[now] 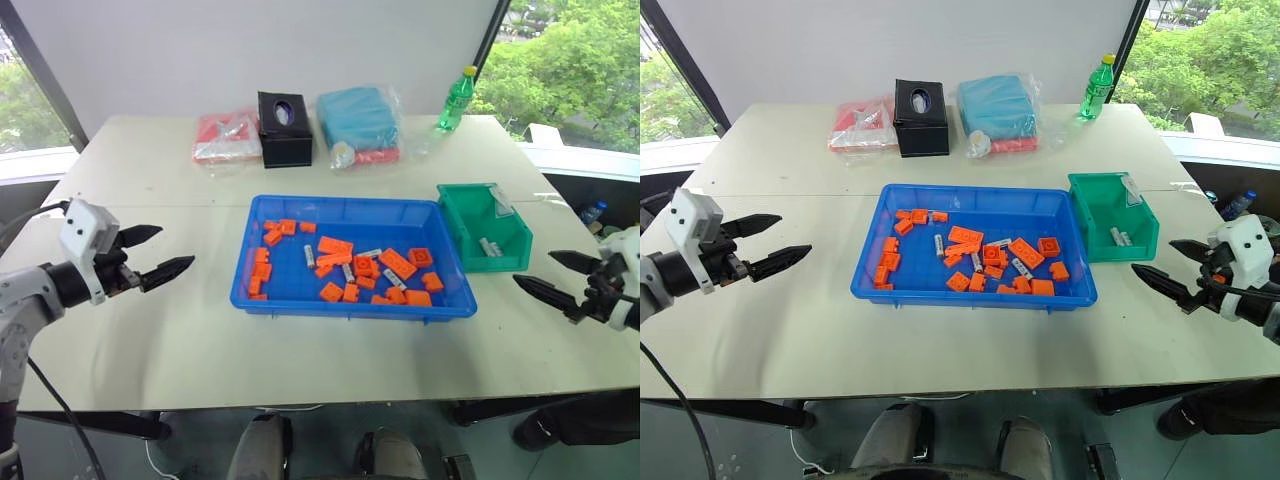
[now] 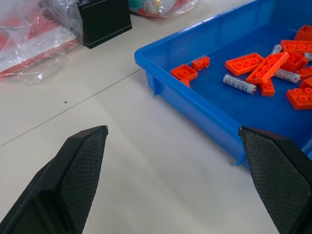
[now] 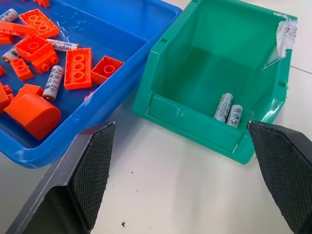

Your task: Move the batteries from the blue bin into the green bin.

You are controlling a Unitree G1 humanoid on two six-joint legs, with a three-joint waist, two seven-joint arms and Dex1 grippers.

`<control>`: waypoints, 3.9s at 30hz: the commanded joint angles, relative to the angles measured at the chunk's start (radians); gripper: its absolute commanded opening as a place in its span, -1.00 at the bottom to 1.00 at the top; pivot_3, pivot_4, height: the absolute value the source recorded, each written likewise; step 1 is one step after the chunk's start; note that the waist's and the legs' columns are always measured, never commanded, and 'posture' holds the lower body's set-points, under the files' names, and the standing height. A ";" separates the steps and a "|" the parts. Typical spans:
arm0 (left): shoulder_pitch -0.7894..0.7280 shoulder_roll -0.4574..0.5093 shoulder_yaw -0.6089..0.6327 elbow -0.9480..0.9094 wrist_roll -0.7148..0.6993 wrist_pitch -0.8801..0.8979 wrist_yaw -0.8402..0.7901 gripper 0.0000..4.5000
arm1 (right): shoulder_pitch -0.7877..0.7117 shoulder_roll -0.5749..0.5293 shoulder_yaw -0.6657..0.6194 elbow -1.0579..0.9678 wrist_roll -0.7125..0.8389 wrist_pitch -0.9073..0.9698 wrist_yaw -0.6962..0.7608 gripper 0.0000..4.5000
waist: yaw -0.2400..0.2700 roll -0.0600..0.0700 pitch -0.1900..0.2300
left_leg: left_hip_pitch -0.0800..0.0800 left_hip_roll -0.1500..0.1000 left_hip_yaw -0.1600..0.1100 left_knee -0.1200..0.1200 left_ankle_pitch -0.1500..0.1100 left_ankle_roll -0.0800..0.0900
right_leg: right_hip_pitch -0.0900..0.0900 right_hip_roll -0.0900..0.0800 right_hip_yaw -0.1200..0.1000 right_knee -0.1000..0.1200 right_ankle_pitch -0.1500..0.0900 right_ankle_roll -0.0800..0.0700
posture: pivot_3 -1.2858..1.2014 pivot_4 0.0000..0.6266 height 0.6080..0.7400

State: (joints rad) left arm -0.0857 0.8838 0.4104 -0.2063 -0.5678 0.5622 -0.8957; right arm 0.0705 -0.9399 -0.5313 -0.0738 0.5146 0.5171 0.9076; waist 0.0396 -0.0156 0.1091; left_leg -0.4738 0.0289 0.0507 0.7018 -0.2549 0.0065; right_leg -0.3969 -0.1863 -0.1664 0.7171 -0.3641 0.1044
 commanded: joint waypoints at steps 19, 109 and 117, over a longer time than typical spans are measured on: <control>-0.017 -0.021 0.001 -0.104 -0.065 0.036 0.017 1.00 | -0.159 -0.051 0.039 0.021 0.005 0.023 0.034 0.97 | -0.002 0.001 0.000 | 0.001 0.000 0.001 0.000 0.000 0.000 | 0.000 0.000 0.000 0.000 0.000 0.000 | 0.03 -0.52 -0.66; -0.144 -0.083 -0.185 -0.239 -0.181 0.090 0.024 1.00 | -0.826 0.212 0.344 0.312 -0.253 0.465 -0.344 0.15 | -0.040 -0.004 0.000 | -0.002 0.004 0.007 -0.003 0.007 -0.006 | -0.011 0.003 -0.002 0.006 0.006 0.000 | 0.03 -0.52 -0.66; -0.132 -0.075 -0.170 -0.269 -0.195 0.105 0.036 1.00 | -0.925 0.238 0.494 0.207 -0.180 0.383 -0.115 0.59 | -0.044 -0.003 0.001 | -0.002 0.004 0.006 -0.003 0.007 -0.006 | -0.011 0.004 -0.002 0.006 0.006 0.000 | 0.03 -0.52 -0.66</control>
State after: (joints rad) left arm -0.2094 0.8010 0.2147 -0.4435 -0.7509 0.6708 -0.8657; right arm -0.8107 -0.7153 -0.0559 0.2023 0.2924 0.8886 0.7408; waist -0.0041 -0.0183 0.1101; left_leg -0.4760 0.0334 0.0564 0.6989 -0.2484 0.0010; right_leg -0.4078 -0.1825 -0.1681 0.7228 -0.3580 0.1045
